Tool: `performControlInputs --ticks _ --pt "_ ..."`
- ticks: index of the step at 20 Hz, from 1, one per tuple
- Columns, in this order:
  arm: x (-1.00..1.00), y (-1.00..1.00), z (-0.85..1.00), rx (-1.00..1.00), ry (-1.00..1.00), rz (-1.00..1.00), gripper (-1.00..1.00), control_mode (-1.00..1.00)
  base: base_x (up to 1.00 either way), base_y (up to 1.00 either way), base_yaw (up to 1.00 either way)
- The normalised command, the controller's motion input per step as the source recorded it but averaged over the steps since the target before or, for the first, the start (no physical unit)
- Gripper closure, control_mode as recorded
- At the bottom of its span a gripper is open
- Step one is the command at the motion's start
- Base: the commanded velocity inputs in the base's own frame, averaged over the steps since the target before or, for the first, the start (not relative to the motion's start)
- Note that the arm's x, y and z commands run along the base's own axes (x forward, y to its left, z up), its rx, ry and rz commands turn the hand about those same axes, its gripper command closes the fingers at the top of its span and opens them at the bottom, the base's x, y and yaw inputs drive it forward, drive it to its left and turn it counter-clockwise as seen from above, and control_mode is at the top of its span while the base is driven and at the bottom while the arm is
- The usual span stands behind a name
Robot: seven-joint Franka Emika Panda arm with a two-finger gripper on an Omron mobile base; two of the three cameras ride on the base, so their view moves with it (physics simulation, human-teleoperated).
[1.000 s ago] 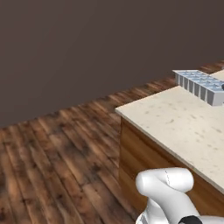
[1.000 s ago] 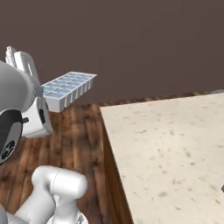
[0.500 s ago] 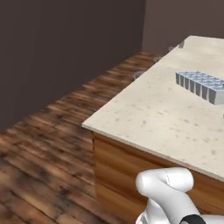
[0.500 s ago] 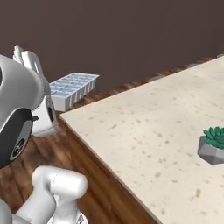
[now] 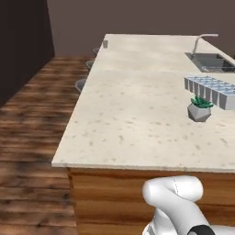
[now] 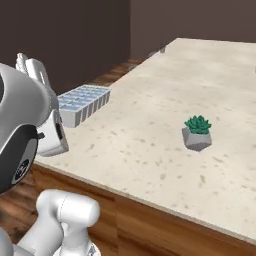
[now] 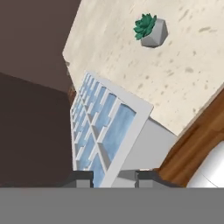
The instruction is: Open the freezer door, pick up the ice cube tray from the freezer, and place it on the dining counter.
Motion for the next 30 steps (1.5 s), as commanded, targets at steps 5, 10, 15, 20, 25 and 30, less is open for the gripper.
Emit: performControlInputs --ticks 5,10,15,20,25,30 --pt "0.0 0.0 0.0 0.0 0.0 0.0 1.0 1.0 0.06 0.9 -0.67" --pt "0.0 0.0 0.0 0.0 0.0 0.0 1.0 1.0 0.2 1.0 -0.45" --pt "0.0 0.0 0.0 0.0 0.0 0.0 1.0 1.0 0.51 0.93 -0.15" --pt "0.0 0.0 0.0 0.0 0.0 0.0 1.0 1.0 0.4 0.94 -0.14" --pt "0.0 0.0 0.0 0.0 0.0 0.0 1.0 1.0 0.01 1.0 -0.34" --pt "0.0 0.0 0.0 0.0 0.0 0.0 1.0 1.0 -0.4 1.0 -0.42"
